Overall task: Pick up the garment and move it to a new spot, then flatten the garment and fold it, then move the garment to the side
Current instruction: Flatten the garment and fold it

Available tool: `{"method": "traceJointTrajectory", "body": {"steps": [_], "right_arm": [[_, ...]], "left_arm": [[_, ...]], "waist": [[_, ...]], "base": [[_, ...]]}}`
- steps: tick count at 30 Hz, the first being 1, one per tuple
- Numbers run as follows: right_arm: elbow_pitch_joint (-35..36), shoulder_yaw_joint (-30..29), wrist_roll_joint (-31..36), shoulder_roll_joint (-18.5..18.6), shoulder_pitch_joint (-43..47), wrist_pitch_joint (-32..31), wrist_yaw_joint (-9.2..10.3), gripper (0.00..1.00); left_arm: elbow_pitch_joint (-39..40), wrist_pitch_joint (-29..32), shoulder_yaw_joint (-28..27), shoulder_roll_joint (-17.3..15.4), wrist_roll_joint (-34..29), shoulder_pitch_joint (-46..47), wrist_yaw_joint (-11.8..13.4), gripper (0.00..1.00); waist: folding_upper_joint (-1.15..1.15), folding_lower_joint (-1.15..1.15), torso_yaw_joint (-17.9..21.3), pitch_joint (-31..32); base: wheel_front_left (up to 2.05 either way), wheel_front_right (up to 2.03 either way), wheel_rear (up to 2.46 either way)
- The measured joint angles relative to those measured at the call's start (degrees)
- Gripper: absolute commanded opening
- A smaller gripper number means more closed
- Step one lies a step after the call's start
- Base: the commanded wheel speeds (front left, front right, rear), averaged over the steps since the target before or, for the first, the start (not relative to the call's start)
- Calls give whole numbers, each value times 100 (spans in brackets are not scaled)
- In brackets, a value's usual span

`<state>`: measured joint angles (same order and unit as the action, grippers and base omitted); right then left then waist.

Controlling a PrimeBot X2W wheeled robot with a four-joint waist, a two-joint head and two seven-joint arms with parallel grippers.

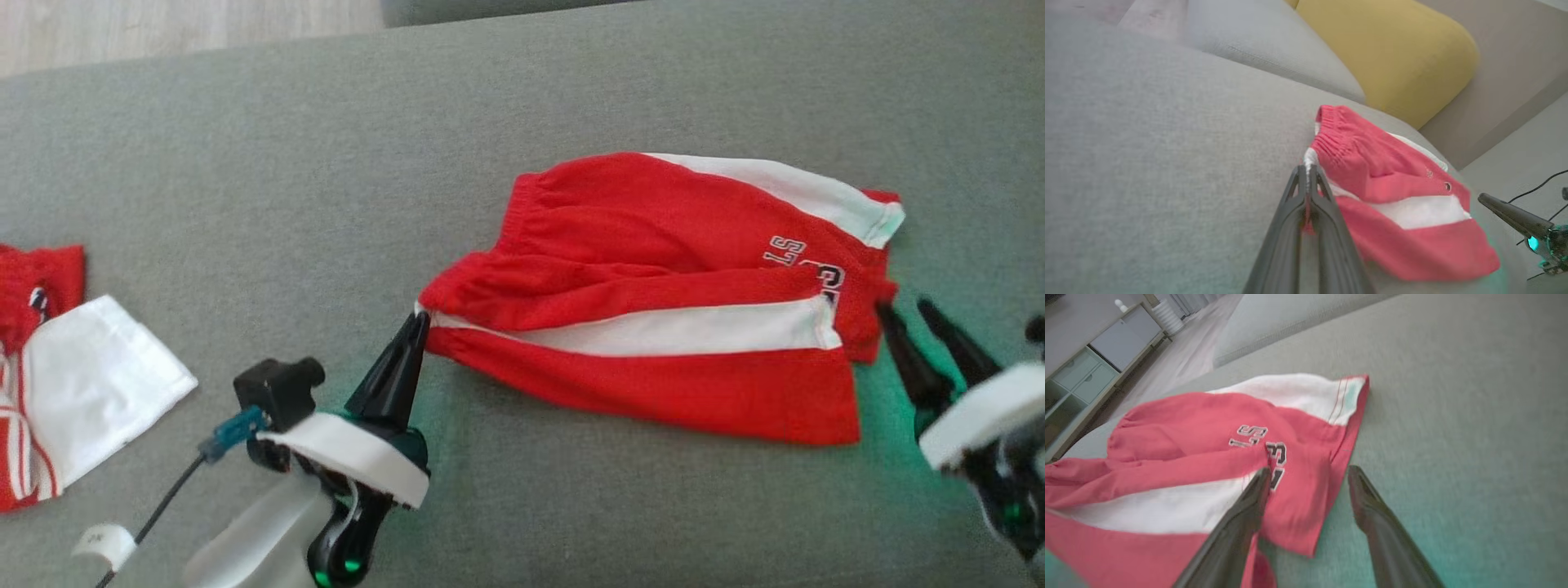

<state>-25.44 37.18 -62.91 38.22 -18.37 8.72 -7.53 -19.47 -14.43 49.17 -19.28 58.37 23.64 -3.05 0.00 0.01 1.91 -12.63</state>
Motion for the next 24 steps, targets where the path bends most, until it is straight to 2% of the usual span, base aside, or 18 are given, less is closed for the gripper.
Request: {"method": "traceJointTrajectory", "body": {"steps": [6,11,14,17,23,24], "right_arm": [[790,-371,-261,99,633,83,0,100],[1230,-419,-326,131,748,-201,0,100],[1168,-407,-374,0,733,-474,0,100],[770,-371,-293,-165,717,-693,0,100],[442,-390,-186,-416,592,-724,0,100],[443,-390,-186,-466,551,-724,0,77]], "left_arm": [[-227,-1,-257,157,-250,-65,-107,0],[-357,-1,-348,310,-409,-70,-208,0],[-419,-1,-369,408,-481,-69,-256,0],[-494,-1,-352,498,-554,-59,-302,0],[-594,-1,-364,611,-599,-52,-319,0],[-616,-1,-371,631,-599,-51,-353,0]], "waist": [[0,-1,-148,49],[0,-2,-252,85],[0,-1,-317,55],[0,-1,-405,17],[0,-1,-518,-25],[0,-1,-532,-28]], "base": [[0,0,0],[0,0,0],[0,0,0],[0,0,0],[0,0,0],[0,0,0]]}}
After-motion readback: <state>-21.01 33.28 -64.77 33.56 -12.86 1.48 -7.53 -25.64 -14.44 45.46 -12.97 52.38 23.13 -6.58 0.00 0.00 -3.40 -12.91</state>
